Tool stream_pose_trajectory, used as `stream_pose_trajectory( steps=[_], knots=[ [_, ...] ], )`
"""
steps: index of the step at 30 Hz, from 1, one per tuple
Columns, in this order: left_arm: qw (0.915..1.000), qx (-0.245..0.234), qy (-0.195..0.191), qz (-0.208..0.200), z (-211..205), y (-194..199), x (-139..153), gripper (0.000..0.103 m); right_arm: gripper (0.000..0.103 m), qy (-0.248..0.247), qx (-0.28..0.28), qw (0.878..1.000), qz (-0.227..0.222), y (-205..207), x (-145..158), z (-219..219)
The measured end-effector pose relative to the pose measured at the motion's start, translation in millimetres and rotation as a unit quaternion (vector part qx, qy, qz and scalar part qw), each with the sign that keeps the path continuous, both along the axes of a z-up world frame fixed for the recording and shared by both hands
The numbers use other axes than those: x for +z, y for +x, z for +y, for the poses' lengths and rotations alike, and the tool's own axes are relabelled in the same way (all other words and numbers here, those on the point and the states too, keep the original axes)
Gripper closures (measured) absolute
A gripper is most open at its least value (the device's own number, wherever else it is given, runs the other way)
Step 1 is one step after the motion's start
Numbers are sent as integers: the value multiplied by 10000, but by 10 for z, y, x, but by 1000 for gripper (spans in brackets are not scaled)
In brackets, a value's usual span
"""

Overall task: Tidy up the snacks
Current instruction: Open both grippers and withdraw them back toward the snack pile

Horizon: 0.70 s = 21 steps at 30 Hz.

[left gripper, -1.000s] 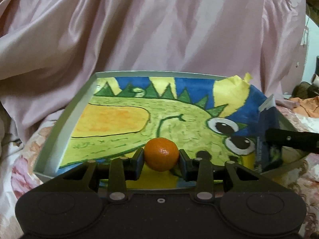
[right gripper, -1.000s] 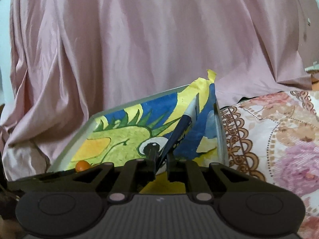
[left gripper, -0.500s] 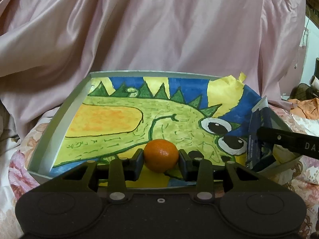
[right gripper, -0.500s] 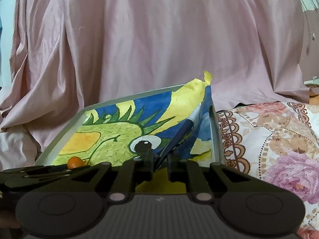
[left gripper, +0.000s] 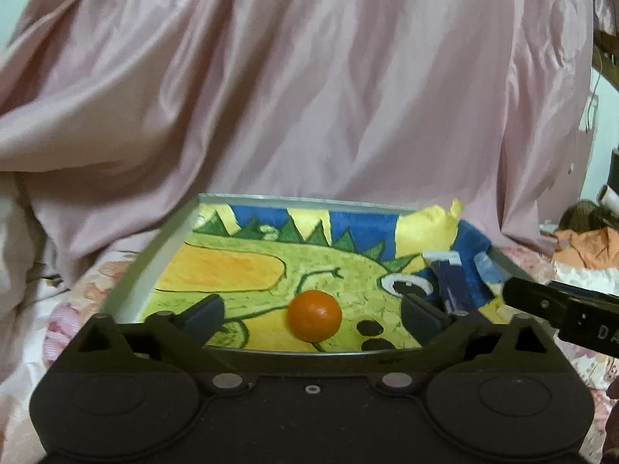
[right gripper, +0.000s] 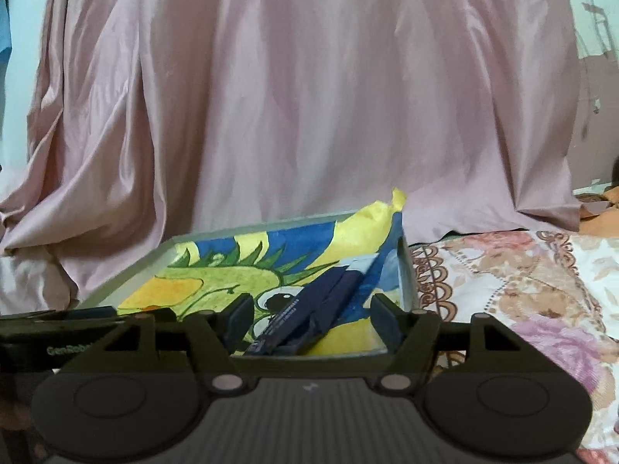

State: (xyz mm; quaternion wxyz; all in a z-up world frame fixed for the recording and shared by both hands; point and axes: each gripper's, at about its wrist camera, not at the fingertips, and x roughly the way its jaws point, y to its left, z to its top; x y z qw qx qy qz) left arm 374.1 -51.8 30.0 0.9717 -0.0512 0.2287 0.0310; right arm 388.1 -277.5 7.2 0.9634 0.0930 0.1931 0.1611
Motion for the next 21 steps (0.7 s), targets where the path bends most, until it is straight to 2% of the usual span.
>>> stream_pose_trajectory(
  steps=[2,4,10,15,21],
  knots=[
    [9999,45,-52,-147,19,-126,83,1,25,-29,-116,9998,-154,-91,34,-35],
    [9995,75,-70,-306,24,-256,153,1,14,-120,-253,9989,-388,-214,80,-54],
    [9971,26,-53,-754,37,-747,324,1,1,-159,-551,9937,-964,-635,201,-46],
    [9952,-3,-56,-980,52,-1137,394,1,0,-189,-689,9896,-1250,-1036,231,-24],
    [9948,-37,-87,-1018,113,-1531,402,1,0,-196,-863,9881,-1255,-1459,257,-27]
  ],
)
